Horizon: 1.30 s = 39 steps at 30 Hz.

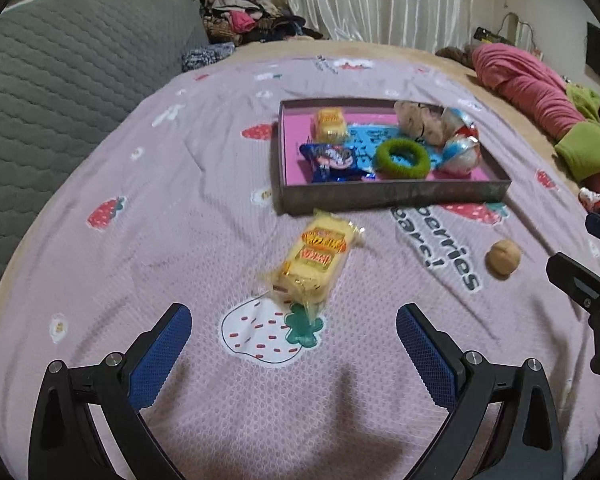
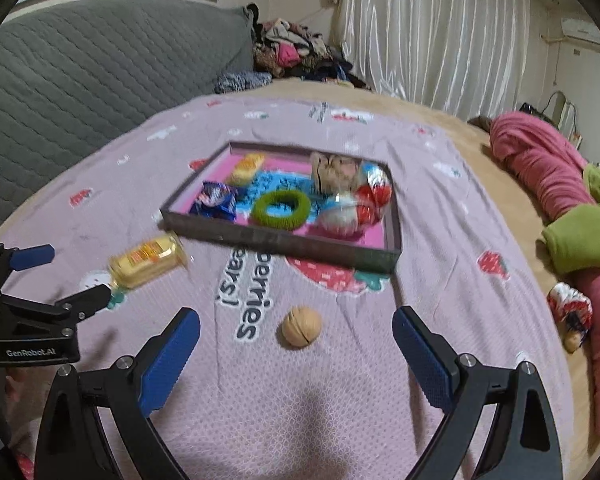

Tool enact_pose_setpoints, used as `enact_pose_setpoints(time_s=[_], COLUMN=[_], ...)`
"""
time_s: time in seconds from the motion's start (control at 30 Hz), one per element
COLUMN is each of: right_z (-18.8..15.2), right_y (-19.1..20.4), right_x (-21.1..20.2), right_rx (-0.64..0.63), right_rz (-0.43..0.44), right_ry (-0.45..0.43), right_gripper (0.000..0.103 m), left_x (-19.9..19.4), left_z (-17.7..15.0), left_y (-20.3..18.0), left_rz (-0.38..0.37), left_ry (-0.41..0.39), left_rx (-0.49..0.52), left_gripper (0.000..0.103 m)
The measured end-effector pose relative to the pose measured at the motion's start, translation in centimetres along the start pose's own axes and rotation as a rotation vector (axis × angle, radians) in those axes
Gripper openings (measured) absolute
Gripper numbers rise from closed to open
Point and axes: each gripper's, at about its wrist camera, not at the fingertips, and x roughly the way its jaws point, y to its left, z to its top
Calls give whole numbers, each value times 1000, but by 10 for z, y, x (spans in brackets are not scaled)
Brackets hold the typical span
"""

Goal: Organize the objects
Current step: 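Close left tool on yellow cake packet while right tool closes on walnut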

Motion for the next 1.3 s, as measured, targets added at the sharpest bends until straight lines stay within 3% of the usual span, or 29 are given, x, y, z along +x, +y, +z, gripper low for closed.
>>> enact_pose_setpoints(time_s=[0.3, 1.1, 1.3], right_z=[-12, -16, -18], right_y=[-6, -9, -13], right_x=[29, 59, 69], right_rx=[22, 24, 34], right_rz=[12, 6, 31], right_ry=[55, 83, 102], right_gripper=[98, 97, 91], left_x=[17, 63, 73], left_z=[4, 27, 32], left_y=[-3, -12, -14], left_rz=[-17, -87, -116], left_ry=[21, 32, 35], left_rx=[15, 53, 51], left_gripper=[102, 102, 98])
